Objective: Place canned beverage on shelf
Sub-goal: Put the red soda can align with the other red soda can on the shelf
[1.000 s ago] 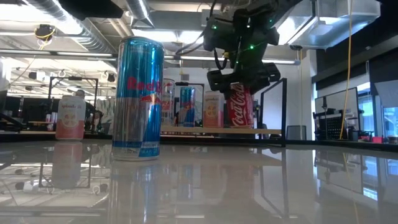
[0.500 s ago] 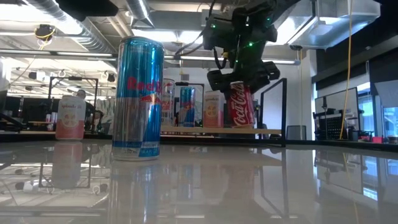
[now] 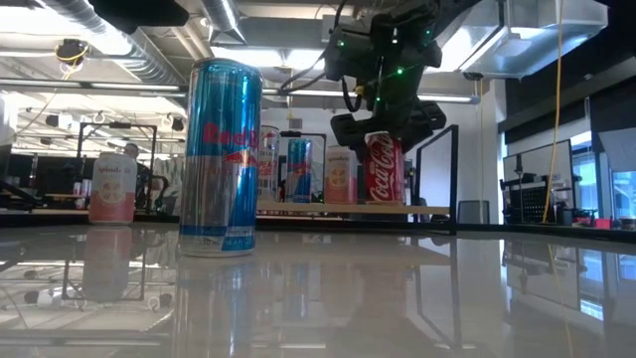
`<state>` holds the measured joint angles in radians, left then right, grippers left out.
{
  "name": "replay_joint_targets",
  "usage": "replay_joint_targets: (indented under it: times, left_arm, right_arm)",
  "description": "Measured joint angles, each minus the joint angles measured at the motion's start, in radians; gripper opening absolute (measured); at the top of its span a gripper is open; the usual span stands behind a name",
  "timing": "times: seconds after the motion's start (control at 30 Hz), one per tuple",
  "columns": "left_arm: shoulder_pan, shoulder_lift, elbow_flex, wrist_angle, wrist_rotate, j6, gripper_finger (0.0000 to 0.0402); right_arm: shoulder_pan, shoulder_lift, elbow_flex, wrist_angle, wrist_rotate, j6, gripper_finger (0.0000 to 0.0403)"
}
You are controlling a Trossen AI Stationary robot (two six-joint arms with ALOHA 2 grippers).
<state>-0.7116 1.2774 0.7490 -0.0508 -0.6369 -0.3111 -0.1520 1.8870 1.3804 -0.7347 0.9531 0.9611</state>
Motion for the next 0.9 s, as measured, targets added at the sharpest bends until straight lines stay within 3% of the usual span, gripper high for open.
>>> replay_joint_targets:
  times: [0.17, 0.9]
  left_arm:
    - [0.000, 0.000, 0.000, 0.000, 0.000, 0.000, 0.0325]
    - [0.000, 0.000, 0.000, -0.001, 0.000, 0.001, 0.0325]
  right_arm:
    - [0.000, 0.000, 0.000, 0.000, 0.004, 0.001, 0.0394]
    - [0.001, 0.000, 0.000, 0.001, 0.042, 0.002, 0.0390]
